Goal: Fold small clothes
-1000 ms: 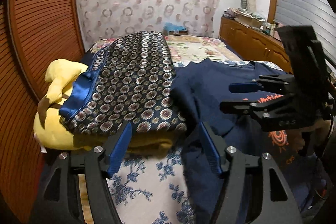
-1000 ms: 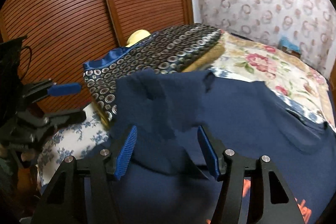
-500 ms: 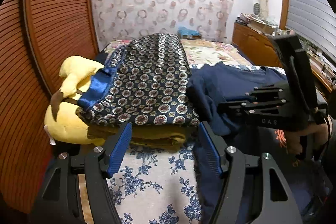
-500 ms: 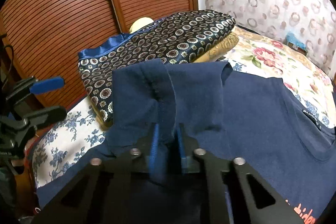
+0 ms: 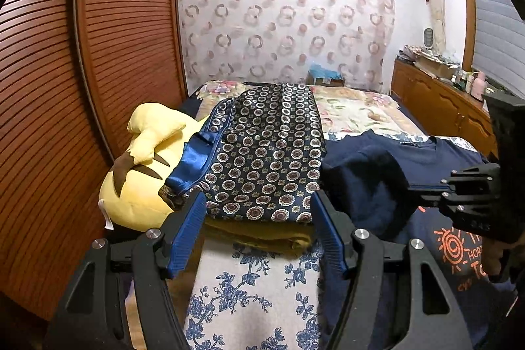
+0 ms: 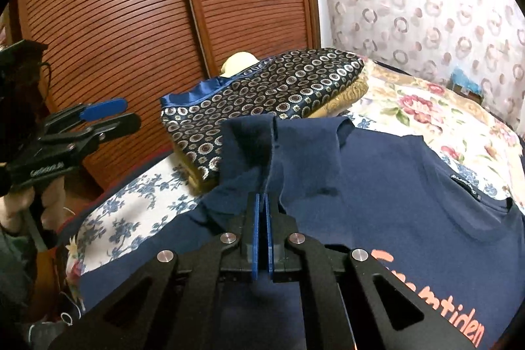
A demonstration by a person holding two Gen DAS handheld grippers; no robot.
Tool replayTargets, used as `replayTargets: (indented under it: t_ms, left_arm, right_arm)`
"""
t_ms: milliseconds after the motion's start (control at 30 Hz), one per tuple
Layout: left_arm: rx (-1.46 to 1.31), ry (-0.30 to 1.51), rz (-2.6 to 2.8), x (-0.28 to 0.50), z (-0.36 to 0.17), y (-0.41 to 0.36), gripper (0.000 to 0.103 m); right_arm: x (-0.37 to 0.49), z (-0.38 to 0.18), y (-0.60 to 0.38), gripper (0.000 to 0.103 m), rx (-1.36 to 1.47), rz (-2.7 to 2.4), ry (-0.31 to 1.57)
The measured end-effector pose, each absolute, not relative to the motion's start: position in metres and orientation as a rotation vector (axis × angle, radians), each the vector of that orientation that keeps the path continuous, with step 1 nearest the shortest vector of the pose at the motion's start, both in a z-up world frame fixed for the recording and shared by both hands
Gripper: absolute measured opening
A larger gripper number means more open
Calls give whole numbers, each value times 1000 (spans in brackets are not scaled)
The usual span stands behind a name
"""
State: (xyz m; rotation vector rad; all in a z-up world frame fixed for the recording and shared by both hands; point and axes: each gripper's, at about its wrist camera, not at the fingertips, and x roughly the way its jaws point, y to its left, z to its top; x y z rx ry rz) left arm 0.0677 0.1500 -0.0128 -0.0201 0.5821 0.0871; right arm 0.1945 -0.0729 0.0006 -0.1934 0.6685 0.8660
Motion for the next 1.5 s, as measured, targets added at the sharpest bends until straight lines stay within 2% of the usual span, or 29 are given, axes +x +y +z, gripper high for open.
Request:
replayTargets:
  t_ms: [567, 667, 733, 800, 1500]
  left_arm:
    - [-11, 585, 69, 66, -16, 137, 67]
    - [-16, 596, 61, 68, -20, 133, 67]
    - [-10, 601, 59, 69, -21, 129, 67]
    - [-9, 602, 53, 69, -22, 126, 67]
    - [-11, 646, 44, 75, -42, 123, 67]
  right_arm:
    - [148, -18, -129, 3, -231, 833, 736]
    - [148, -12, -140, 13, -216, 799, 712]
    - [148, -6, -144, 29, -205, 782, 694]
    - [150, -2, -146, 36, -202, 764, 676]
    - [198, -18, -81, 36, -234, 790, 726]
